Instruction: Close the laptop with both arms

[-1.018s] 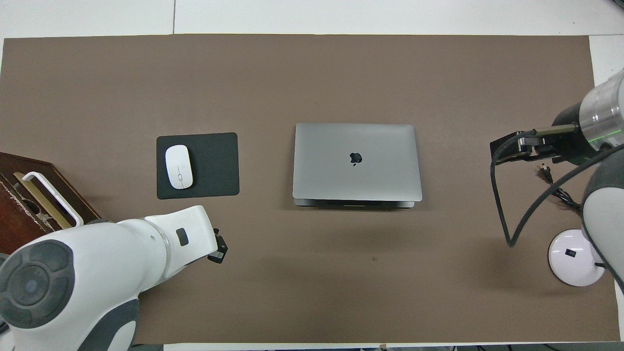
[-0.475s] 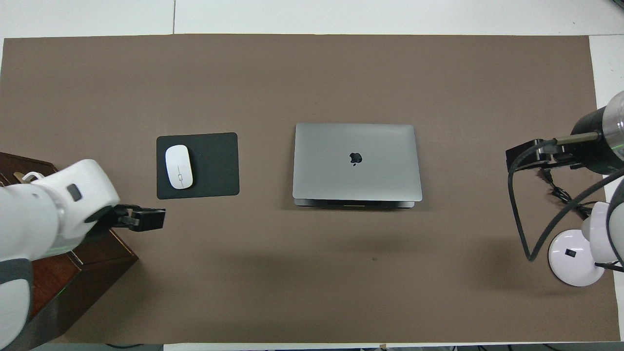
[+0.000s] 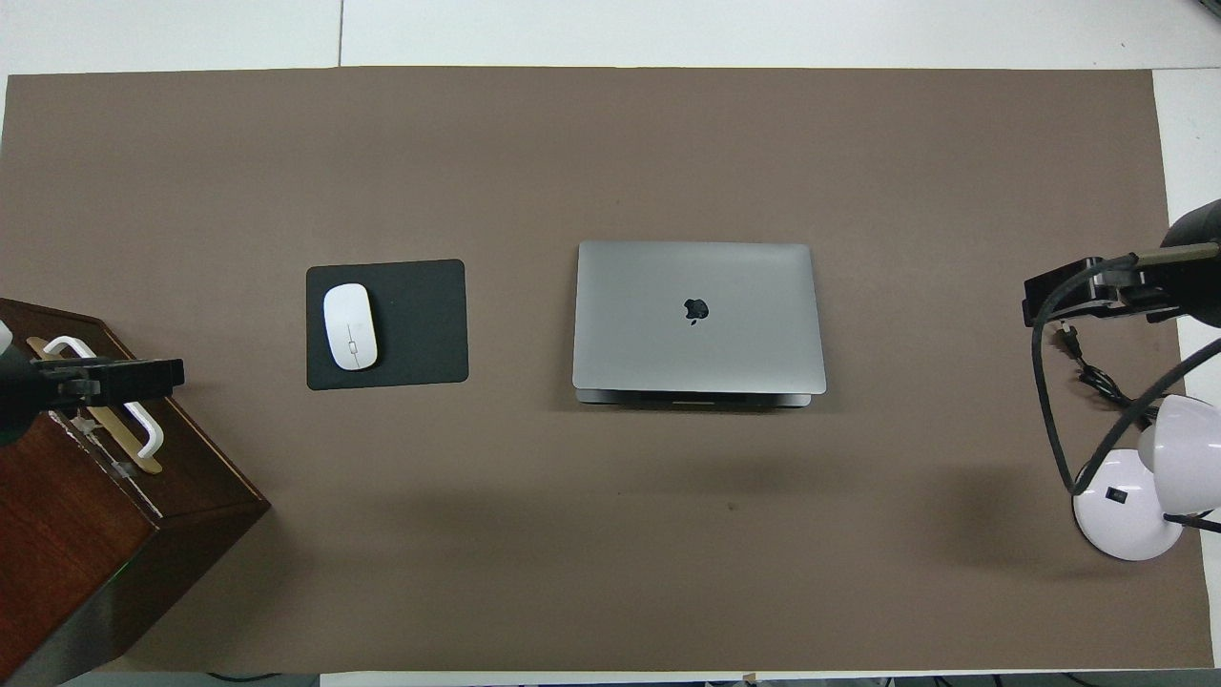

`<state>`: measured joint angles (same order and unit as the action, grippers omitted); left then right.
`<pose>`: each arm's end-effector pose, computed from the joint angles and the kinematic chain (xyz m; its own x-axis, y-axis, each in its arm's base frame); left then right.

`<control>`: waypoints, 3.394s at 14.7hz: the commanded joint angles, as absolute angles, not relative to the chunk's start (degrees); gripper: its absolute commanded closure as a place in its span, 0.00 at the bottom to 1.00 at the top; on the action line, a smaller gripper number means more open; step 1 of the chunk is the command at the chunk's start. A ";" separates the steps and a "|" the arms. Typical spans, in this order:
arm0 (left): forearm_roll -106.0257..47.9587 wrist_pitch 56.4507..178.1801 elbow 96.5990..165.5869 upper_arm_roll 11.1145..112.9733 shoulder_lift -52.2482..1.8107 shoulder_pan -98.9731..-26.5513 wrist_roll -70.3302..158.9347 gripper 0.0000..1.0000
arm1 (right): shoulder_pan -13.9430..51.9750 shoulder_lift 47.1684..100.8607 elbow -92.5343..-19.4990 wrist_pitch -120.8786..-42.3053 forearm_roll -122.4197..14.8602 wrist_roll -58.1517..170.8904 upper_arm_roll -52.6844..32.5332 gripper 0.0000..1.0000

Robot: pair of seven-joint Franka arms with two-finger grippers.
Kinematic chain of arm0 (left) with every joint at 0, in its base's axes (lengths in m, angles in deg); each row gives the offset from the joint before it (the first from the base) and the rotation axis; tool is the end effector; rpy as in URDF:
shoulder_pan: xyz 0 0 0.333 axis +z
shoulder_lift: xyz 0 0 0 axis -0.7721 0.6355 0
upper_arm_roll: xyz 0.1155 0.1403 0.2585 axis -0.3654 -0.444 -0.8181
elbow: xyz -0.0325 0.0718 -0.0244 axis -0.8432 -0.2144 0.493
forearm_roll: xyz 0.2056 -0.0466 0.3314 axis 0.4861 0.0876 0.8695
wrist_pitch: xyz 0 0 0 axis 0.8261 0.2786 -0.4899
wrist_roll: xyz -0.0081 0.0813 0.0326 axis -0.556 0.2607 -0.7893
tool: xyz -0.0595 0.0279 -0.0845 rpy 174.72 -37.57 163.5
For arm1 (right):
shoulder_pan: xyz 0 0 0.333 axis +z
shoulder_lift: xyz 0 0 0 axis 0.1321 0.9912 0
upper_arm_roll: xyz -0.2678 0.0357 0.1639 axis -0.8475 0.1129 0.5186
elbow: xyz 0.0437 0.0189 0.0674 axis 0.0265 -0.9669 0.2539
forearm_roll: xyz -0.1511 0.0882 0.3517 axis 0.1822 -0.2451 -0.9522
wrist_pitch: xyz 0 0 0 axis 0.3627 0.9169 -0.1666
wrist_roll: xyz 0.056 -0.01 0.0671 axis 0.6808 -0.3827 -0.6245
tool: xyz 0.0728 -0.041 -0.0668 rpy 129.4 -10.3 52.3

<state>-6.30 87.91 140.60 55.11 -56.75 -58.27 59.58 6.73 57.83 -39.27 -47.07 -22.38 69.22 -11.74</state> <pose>0.4587 -0.0292 0.6048 0.9779 -0.0479 0.2034 -0.0631 -0.9956 0.0687 0.5347 0.0425 0.6491 0.9986 -0.0036 -0.0525 -0.0026 -0.9998 0.0201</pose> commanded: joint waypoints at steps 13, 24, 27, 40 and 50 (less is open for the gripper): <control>-3.02 69.55 117.09 56.72 -42.15 -51.44 58.69 0.00 | 6.54 62.36 -34.79 -45.29 -23.10 67.80 -13.85 0.00; -5.13 68.22 117.17 60.16 -39.67 -50.99 58.69 0.00 | 6.62 62.19 -34.88 -45.82 -22.84 67.53 -13.85 0.00; -4.69 67.71 117.08 61.47 -38.45 -48.71 58.95 0.00 | 6.71 62.19 -34.88 -46.26 -22.75 67.79 -13.59 0.00; -5.21 66.82 116.55 60.34 -38.36 -50.46 59.13 0.00 | 6.62 60.08 -36.29 -46.00 -23.54 67.88 -13.50 0.00; -5.21 67.17 116.73 60.51 -39.94 -49.76 59.48 0.00 | 6.71 60.26 -36.37 -46.00 -23.54 67.80 -13.58 0.00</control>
